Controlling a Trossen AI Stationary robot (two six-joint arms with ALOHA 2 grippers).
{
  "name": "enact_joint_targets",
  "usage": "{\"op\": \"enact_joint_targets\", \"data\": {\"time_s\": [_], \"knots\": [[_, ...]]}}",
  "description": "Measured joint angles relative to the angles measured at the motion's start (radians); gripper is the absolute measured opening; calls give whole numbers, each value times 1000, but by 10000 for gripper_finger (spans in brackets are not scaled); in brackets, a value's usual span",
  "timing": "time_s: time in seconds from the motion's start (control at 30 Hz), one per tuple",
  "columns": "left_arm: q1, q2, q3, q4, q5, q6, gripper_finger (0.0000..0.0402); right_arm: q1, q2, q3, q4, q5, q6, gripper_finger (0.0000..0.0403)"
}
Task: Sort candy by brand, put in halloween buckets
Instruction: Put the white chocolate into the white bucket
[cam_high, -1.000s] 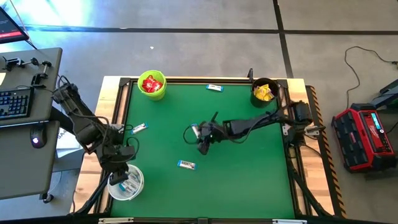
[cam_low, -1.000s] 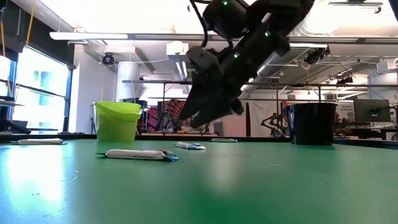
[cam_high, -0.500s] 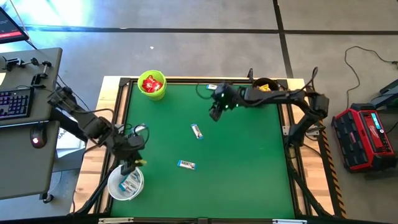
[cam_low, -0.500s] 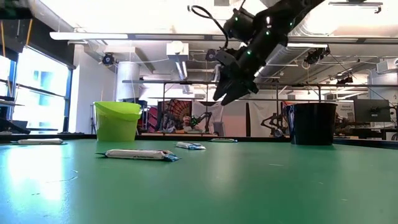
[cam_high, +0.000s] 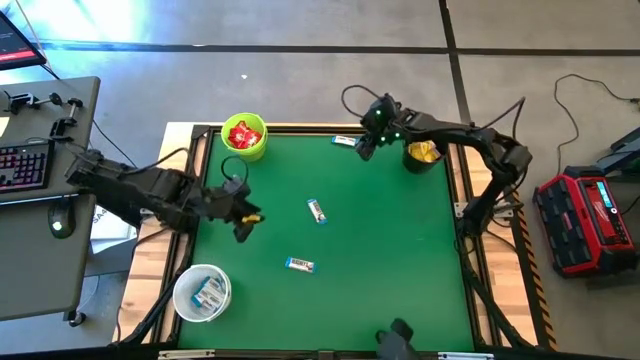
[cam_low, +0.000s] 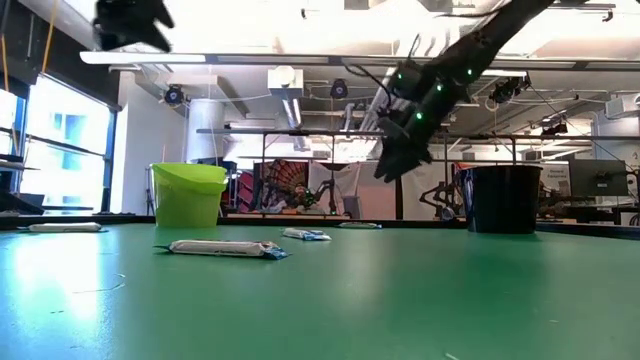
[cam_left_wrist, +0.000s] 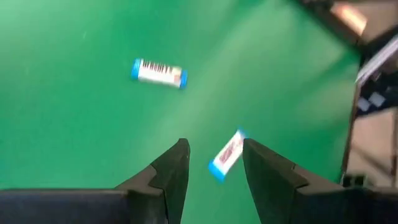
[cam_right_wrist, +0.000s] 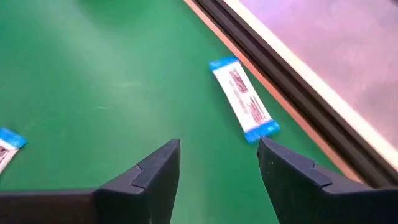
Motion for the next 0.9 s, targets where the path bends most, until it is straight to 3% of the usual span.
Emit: {"op": "enact_joint_targets", "data": {"time_s": [0.33, 0.57, 0.9], "knots": [[138, 0, 0, 109, 42, 19, 142, -93, 124, 0, 65, -45, 288, 204], [196, 0, 0, 114, 95, 69, 142, -93, 198, 0, 132, 13, 453, 204], [224, 0, 0, 112, 120, 95, 142, -92, 241, 0, 194, 12, 532, 204]]}}
